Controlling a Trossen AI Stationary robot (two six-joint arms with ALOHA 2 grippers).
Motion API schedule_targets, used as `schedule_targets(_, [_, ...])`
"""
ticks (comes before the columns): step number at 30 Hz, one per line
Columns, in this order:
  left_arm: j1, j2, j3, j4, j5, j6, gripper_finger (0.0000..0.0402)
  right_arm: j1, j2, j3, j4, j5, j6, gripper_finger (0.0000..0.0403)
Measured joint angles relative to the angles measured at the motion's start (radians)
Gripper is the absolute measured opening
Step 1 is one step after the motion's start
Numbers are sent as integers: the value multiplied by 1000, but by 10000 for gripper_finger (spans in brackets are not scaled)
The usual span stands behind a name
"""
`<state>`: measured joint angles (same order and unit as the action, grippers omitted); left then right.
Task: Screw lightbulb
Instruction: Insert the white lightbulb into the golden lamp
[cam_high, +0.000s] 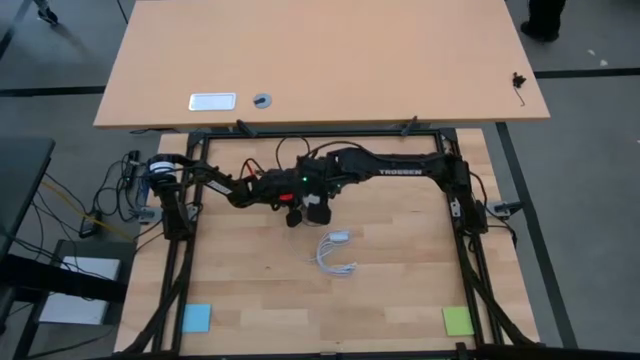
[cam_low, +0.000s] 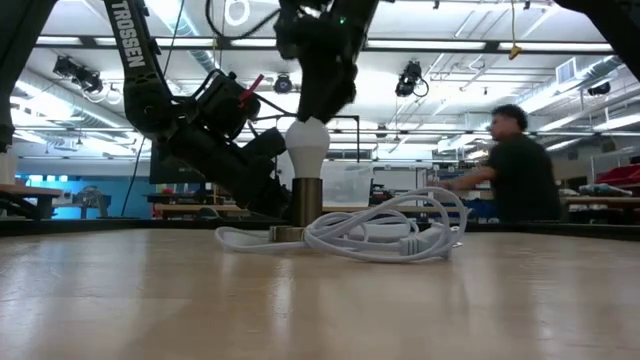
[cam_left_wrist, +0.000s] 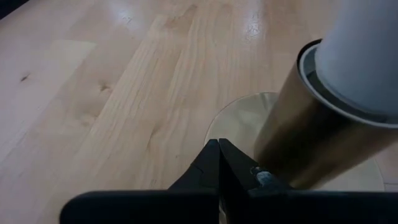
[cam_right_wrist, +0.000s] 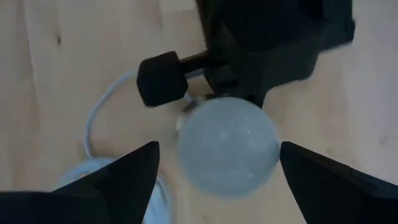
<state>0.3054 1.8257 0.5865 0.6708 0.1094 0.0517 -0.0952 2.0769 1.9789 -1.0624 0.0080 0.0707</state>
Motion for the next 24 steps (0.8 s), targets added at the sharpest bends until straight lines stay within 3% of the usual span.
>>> schedule_targets(5, [0, 0, 0, 0, -4, 0, 3, -5, -3, 53, -15, 70, -263, 346])
schedule_targets(11, [0, 0, 0, 0, -4, 0, 3, -25, -1, 18, -16, 1, -517, 340])
schedule_targets(24, [1, 0, 0, 0, -7, 0, 3, -49, -1, -34, 34, -65, -489, 311])
